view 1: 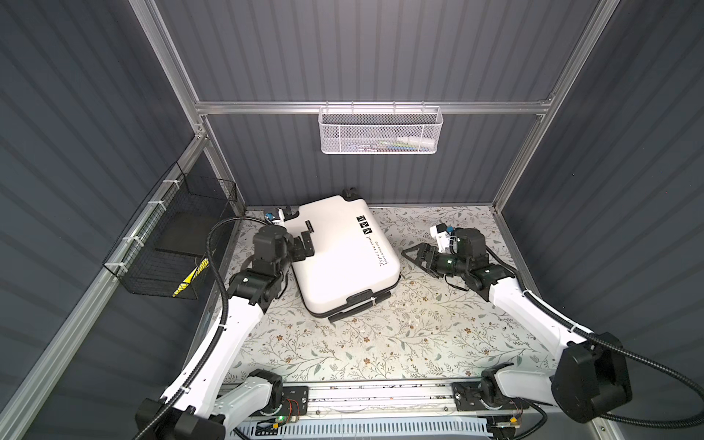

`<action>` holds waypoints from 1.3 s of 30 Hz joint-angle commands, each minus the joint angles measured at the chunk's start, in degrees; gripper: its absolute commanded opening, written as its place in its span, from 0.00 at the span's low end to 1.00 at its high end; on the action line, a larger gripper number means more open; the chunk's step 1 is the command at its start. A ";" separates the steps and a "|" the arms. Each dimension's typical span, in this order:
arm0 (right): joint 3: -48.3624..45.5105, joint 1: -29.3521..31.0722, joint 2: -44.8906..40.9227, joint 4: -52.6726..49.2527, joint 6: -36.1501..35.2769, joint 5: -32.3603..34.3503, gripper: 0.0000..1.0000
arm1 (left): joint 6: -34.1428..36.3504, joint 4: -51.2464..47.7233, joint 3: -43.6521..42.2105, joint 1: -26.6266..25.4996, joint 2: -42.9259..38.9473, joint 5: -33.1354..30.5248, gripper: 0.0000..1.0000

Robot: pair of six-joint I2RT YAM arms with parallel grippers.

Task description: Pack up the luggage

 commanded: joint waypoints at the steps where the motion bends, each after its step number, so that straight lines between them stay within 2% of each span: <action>1: 2.02 -0.11 0.66 0.12 -0.53 -2.82 0.88 | -3.84 -0.71 0.52 6.29 2.82 12.69 1.00; 5: 2.02 0.06 1.26 1.36 0.38 -3.78 0.88 | -5.20 2.13 -0.76 9.61 4.98 18.18 1.00; 17: 0.62 2.58 2.64 5.00 2.74 -4.13 0.88 | -7.46 10.46 1.23 9.76 13.57 32.93 1.00; 24: -2.10 4.51 1.42 7.27 4.78 -3.36 0.88 | -9.70 14.42 4.38 9.42 19.06 35.92 1.00; 27: -4.39 5.22 -0.04 9.06 6.38 -2.88 0.88 | -9.71 14.78 7.81 7.78 22.47 35.88 1.00; 33: -6.33 6.04 -2.87 9.13 7.18 -2.42 0.88 | -8.28 12.89 18.82 2.73 32.37 34.47 1.00; 39: -5.75 5.73 -7.71 1.62 2.53 -0.16 0.88 | -6.85 7.13 31.89 2.46 41.05 33.63 1.00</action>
